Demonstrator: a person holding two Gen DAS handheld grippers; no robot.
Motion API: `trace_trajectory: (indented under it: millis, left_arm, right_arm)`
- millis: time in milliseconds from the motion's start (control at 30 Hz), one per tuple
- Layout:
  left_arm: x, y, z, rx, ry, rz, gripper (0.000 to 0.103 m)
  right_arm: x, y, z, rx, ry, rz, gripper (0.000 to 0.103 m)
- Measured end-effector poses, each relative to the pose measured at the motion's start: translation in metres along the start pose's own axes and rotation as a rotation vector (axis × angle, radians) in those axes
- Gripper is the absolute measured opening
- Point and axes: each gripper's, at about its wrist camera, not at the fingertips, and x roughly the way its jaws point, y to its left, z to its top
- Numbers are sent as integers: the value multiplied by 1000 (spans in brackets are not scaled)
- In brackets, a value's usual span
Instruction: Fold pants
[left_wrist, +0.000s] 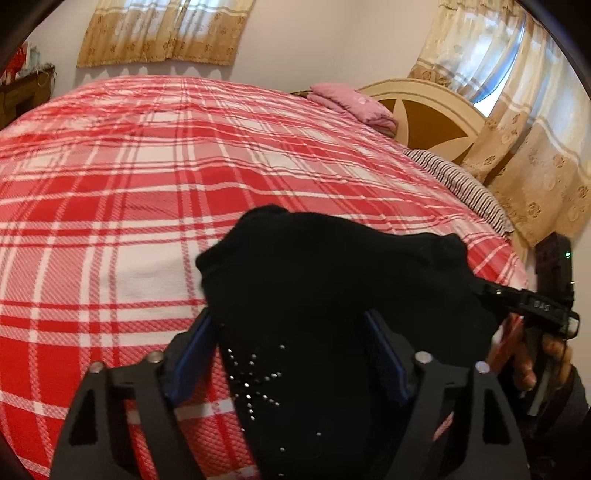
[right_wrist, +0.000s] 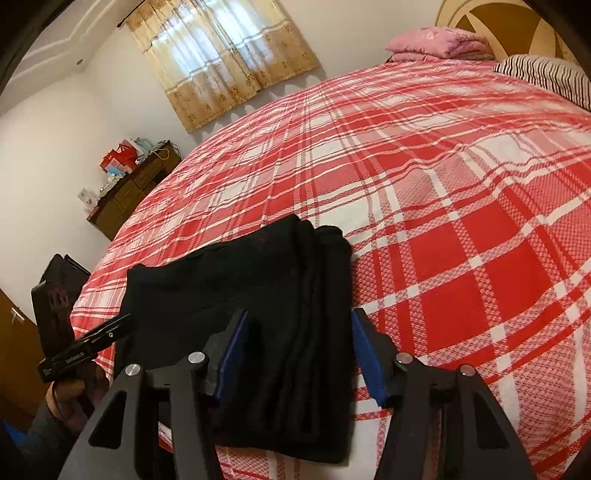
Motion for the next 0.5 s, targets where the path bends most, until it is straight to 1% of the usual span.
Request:
trace_trajectory:
  millis: [133, 167, 200, 233, 267, 300, 367, 467, 500]
  left_arm:
    - [-1, 1, -4, -7, 6, -17, 78]
    - [-2, 1, -4, -6, 6, -14, 75]
    - [-2, 0, -3, -6, 6, -12, 72]
    - [-3, 1, -3, -9, 6, -16, 59]
    - [-4, 3, -3, -15, 9, -36, 42]
    - [-4, 4, -2, -26, 13, -71, 35]
    - [-7, 4, -2, -25, 7, -72, 24]
    - [-16, 5, -1, -20, -16, -80, 15]
    - [-18, 7, 0, -25, -20, -90, 14]
  right_arm:
    - [4, 1, 0, -12, 16, -6, 53]
    - [3, 1, 0, -11, 16, 4, 48]
    - [2, 0, 0, -3, 15, 22, 40]
    - [1, -1, 0, 8, 15, 45, 33]
    - [-1, -1, 0, 16, 9, 63, 31]
    - [-3, 2, 1, 14, 1, 74, 29]
    - [-9, 8, 1, -2, -19, 86, 27]
    - [-21, 26, 5, -57, -59, 98, 27]
    - [-25, 31, 6, -68, -69, 106, 26]
